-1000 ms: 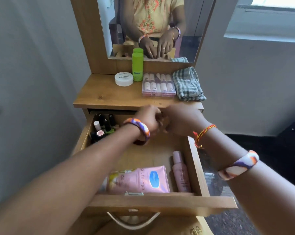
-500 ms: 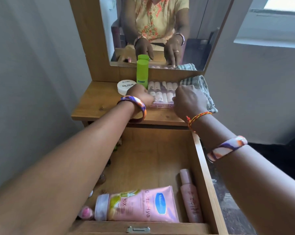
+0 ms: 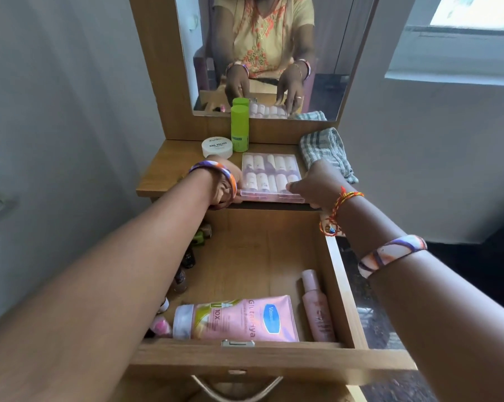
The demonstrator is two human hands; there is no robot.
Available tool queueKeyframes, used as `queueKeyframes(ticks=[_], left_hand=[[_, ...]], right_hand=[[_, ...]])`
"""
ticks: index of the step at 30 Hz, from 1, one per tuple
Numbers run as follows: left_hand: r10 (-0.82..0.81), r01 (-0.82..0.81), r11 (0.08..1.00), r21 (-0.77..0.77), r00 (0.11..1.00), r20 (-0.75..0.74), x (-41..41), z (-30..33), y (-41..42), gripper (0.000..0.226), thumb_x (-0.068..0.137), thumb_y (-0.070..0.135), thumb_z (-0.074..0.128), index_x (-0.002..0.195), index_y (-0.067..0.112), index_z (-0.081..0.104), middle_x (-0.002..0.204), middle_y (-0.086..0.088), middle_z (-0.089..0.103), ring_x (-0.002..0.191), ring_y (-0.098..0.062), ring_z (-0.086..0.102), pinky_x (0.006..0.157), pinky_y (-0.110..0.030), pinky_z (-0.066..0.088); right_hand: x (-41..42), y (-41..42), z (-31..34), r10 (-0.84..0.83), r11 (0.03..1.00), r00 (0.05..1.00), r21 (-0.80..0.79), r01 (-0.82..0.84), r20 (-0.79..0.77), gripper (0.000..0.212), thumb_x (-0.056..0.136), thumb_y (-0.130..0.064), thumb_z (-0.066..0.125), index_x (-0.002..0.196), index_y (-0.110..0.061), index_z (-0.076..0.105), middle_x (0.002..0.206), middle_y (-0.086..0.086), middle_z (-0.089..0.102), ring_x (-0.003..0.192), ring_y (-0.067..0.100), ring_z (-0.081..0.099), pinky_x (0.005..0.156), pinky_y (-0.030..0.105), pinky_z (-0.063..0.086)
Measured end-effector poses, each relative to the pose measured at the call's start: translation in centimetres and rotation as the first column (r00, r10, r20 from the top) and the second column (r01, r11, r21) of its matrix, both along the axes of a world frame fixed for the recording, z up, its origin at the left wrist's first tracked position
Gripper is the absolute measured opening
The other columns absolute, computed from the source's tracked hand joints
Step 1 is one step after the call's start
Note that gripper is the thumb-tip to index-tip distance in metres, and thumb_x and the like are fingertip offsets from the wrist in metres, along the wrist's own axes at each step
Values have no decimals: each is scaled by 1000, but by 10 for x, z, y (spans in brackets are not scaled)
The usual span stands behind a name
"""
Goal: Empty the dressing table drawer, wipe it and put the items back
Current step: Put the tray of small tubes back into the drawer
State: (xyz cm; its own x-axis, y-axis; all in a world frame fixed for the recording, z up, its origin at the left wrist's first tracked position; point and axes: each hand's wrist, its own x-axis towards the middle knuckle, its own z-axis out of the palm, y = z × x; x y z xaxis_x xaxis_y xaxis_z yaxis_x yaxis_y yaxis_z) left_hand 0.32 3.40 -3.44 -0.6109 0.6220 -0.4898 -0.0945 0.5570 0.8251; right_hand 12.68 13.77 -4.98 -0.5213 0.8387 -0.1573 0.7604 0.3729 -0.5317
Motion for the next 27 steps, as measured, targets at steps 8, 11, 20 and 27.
queueKeyframes(ticks=[8, 11, 20, 27], left_hand=[[-64, 58, 998, 39, 982, 177, 3, 5, -38, 16, 88, -12, 51, 74, -4, 53, 55, -13, 66, 69, -20, 61, 58, -25, 57], [-98, 89, 995, 45, 960, 264, 3, 3, -57, 12, 88, -14, 49, 81, -6, 55, 68, -19, 68, 76, -28, 66, 62, -34, 59], [-219, 246, 966, -82, 944, 247, 16, -21, -96, 14, 90, -15, 44, 92, -15, 57, 73, -23, 69, 59, -27, 72, 54, -31, 59], [-426, 318, 841, -438, 888, -173, 34, -52, -83, 35, 93, 12, 54, 125, -2, 56, 125, -16, 60, 120, -31, 56, 89, -31, 47]], right_hand=[[33, -19, 7, -66, 881, 994, -473, 15, -90, 28, 93, -17, 54, 69, -6, 48, 48, 4, 51, 30, 9, 48, 31, 9, 36], [45, -26, 5, -35, 728, 995, -685, -39, -94, 28, 96, -17, 49, 72, -4, 52, 38, 2, 59, 31, 5, 57, 34, 11, 46], [72, -47, -12, -3, 592, 980, -790, -158, -198, 12, 85, -7, 62, 87, 4, 61, 58, 12, 70, 49, 14, 68, 49, 22, 58], [55, -60, -42, 41, 699, 998, -713, -59, -43, 20, 93, -3, 52, 75, 4, 54, 46, 9, 62, 33, 10, 59, 41, 20, 53]])
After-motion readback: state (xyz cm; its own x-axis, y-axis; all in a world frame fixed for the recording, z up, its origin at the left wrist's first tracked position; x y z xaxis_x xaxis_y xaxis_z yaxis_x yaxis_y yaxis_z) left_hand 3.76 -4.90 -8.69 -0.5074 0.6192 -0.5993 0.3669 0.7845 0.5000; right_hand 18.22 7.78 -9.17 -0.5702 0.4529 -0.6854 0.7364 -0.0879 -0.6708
